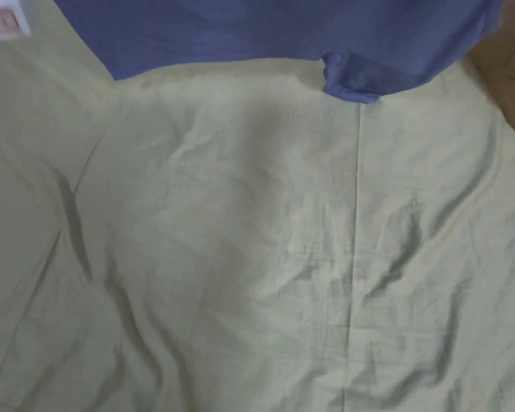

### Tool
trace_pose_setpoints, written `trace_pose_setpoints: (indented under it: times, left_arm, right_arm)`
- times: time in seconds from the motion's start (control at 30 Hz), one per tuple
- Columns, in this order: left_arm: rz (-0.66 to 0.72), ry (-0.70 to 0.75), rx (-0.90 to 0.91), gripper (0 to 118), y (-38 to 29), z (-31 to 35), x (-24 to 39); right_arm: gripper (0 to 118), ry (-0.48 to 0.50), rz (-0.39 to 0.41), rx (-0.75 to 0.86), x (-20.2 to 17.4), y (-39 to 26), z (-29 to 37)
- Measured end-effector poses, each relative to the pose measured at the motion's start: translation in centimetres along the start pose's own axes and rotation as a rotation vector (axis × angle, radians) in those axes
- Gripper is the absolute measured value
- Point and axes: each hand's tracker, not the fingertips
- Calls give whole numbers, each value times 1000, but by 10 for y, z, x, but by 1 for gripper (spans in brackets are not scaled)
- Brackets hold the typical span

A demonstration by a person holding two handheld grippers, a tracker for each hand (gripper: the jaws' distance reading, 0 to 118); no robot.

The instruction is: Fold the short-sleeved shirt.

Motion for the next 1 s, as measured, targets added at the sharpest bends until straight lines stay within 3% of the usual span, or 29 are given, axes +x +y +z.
trace_pose_setpoints:
  times: [0.33, 0.47, 0.57, 0.77, 0.93, 1.0]
  left_arm:
    - [-25, -45, -139, 3, -155, 120, -74]
    - [56, -54, -248, 3, -225, 168, -109]
    - [42, -42, -340, 3, -275, 197, -128]
    - [-11, -27, -524, 3, -334, 231, -155]
    - [19, -10, -645, 3, -355, 247, -175]
    - [6, 4, -705, 10, -361, 246, -183]
  right_arm:
    - [1, 152, -6, -262, 64, -176, 120]
    - [1, 218, -75, -425, 87, -262, 169]
    - [1, 257, -136, -553, 99, -321, 202]
    - [1, 267, -83, -730, 108, -397, 246]
    - [1, 284, 49, -817, 109, -434, 262]
    - [1, 305, 81, -840, 109, -443, 267]
